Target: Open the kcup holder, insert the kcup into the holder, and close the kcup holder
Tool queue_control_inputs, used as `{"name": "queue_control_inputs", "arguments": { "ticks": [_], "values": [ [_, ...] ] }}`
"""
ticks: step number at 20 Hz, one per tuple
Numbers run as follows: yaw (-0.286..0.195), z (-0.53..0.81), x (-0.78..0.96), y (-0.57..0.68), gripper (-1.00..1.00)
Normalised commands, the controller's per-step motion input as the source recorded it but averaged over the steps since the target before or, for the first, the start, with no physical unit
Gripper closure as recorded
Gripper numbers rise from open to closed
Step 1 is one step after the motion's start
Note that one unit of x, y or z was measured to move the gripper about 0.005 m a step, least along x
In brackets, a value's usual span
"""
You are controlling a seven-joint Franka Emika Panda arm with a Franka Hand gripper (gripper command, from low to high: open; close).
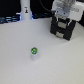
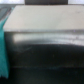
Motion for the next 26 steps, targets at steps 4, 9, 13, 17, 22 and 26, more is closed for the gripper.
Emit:
{"name": "queue_control_inputs", "arguments": {
  "ticks": [4,9,13,17,22,26],
  "values": [
    [-0.023,0.09,0.50,-0.06,1.00],
    [0.001,0.04,0.57,-0.62,1.00],
    [0.018,0.07,0.61,-0.55,1.00],
    [-0.035,0.18,0.69,-0.11,1.00],
    [0.071,0.12,0.31,-0.62,1.00],
    [-0.021,0.19,0.71,-0.14,1.00]
  ]
}}
